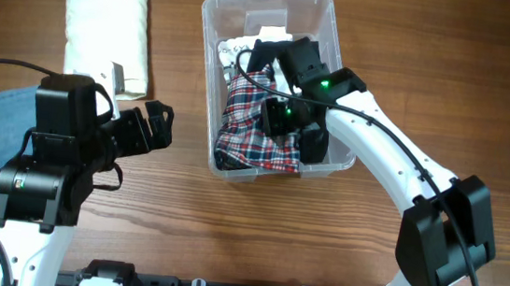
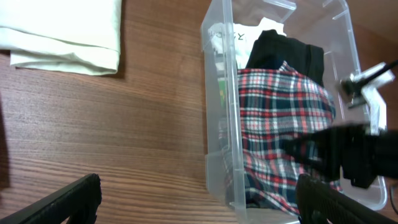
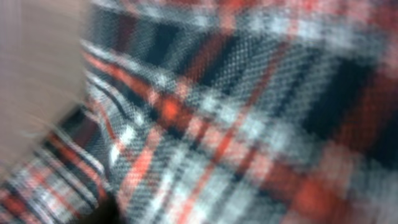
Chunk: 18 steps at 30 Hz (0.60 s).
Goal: Pack container
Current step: 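Place the plaid shirt into the bin's left side with the right gripper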
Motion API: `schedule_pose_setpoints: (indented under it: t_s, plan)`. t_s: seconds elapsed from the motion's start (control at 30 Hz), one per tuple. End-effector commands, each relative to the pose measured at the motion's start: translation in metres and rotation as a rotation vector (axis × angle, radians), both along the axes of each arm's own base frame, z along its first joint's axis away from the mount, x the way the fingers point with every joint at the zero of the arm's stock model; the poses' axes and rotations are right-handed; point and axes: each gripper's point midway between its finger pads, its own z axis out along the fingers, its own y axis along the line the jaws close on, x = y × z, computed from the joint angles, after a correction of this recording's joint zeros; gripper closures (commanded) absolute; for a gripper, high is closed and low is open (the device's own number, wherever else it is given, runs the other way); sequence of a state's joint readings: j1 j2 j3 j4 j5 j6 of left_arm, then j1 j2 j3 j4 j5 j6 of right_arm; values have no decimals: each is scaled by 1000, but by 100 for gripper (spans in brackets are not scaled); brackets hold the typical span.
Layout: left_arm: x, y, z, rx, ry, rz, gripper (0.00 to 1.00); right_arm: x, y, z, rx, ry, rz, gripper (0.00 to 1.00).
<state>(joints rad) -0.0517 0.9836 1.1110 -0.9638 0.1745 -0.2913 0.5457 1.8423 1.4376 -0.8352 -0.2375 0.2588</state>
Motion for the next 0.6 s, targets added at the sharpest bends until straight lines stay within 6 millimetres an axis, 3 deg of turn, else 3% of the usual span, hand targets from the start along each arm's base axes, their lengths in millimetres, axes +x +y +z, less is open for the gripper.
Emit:
schedule_pose_setpoints:
  t_s: [0.0, 0.17, 0.3, 0.33, 0.37, 0.4, 0.47, 0.5, 0.57]
  plan:
    - [1, -2, 7, -18, -15, -2, 0, 3, 35, 23, 136, -114, 297, 96]
    - [1, -2, 7, -18, -15, -2, 0, 3, 54, 68, 215, -241, 539, 96]
    - [1, -2, 7, -18, -15, -2, 0, 10, 41, 50, 105, -250, 546, 95]
    - [1, -2, 7, -18, -15, -2, 0, 13, 36, 40, 74, -226, 510, 57]
    - [1, -2, 7, -18, -15, -2, 0, 21, 25, 23, 3, -161, 370, 0]
    - [1, -2, 7, -18, -15, -2, 0, 37, -5, 8, -159, -148, 167, 0]
    - [1, -2, 7, -18, -15, -2, 0, 56, -44, 12, -341, -210, -69, 0]
    - [1, -2, 7, -18, -15, -2, 0, 63, -53, 26, -381, -261, -108, 0]
    - [1, -2, 7, -18, -15, -2, 0, 70, -47, 70, -338, -372, -80, 0]
